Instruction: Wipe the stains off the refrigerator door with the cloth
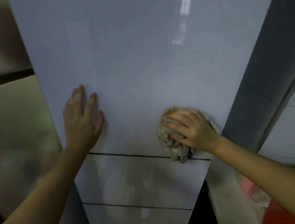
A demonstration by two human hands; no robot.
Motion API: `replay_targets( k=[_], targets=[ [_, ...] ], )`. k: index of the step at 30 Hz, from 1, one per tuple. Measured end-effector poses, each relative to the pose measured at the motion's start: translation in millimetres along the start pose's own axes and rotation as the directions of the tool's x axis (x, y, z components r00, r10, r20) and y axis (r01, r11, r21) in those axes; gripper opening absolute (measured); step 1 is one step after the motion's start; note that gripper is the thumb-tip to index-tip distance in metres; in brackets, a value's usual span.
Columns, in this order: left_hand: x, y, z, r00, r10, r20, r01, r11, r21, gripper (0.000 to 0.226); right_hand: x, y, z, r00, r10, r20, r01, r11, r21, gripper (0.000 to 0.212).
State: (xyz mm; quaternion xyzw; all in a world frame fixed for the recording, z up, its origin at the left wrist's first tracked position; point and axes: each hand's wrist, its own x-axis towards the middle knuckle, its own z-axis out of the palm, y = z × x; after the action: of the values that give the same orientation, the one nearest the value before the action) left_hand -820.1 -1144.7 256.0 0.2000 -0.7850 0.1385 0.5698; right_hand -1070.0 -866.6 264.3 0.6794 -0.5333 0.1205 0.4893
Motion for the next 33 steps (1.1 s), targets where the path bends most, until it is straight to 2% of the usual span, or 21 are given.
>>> replay_targets(
  k=[2,6,12,17,23,29,33],
  targets=[
    [4.9,-5.3,-2.6,1.0,-0.015,0.012,0.015,1.0,-0.011,0.05,38.3,12.3,-11.4,0.997,0.059,-0.051,-0.059,0.998,-0.016,0.036],
    [8.8,-21.8,-4.9,1.0,0.004,0.016,-0.004,1.0,-0.026,0.051,82.7,14.4,-14.1,0.99,0.087,-0.108,-0.091,0.995,-0.034,0.037],
    [-27.8,-46.9,10.5,0.995,0.099,0.004,-0.099,0.995,-0.026,0.05,64.8,-28.6,23.7,0.971,0.164,-0.171,-0.171,0.985,-0.027,0.039],
    [-58.3,-52.8,24.1,0.993,0.117,0.021,-0.115,0.991,-0.069,0.054,34.4,-73.0,63.8,0.982,0.136,-0.131,-0.139,0.99,-0.014,0.039],
    [-70.1,-54.6,44.8,0.993,0.105,-0.048,-0.11,0.989,-0.096,0.056,22.4,-101.5,92.5,0.983,0.103,-0.152,-0.108,0.994,-0.027,0.036],
    [-75.4,-57.4,51.3,0.991,0.097,-0.093,-0.108,0.987,-0.116,0.055,27.5,-89.5,91.3,0.99,-0.139,-0.03,0.137,0.99,-0.045,0.035],
    [-70.3,-62.8,48.2,0.99,0.102,-0.092,-0.111,0.99,-0.09,0.055,77.0,-64.1,68.6,0.99,-0.021,-0.136,0.011,0.997,-0.076,0.038]
  ],
)
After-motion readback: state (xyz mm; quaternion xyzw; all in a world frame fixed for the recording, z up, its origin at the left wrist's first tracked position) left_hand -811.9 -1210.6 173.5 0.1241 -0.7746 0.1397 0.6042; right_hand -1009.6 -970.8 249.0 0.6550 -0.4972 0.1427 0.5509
